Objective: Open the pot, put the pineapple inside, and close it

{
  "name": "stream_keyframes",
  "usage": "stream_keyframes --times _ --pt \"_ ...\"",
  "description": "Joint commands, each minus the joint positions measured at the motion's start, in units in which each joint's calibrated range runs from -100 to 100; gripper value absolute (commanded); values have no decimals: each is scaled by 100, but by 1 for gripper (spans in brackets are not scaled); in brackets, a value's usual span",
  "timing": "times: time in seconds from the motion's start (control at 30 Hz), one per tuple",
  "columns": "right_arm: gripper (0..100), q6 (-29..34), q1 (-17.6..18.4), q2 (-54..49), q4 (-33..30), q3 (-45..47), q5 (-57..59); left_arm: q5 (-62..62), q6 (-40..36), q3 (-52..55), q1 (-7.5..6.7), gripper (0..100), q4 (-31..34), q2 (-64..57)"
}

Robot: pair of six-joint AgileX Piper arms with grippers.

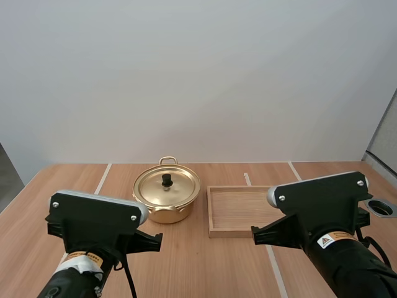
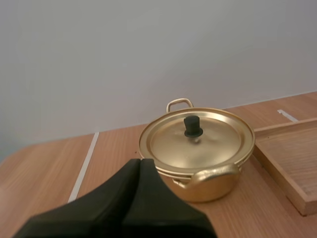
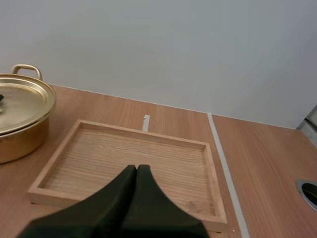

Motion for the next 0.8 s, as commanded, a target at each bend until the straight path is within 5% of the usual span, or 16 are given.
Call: stream_keyframes --times 0.0,0.2,0.77 --pt "0 -24 -15 -53 -522 295 -118 269 -60 42 -9 0 149 -38" --pt "0 -176 -15 -53 -489 1037 -192 297 -60 42 -9 0 179 -38" --pt "0 -445 39 -147 833 1037 -1115 297 -60 42 -9 0 179 -38"
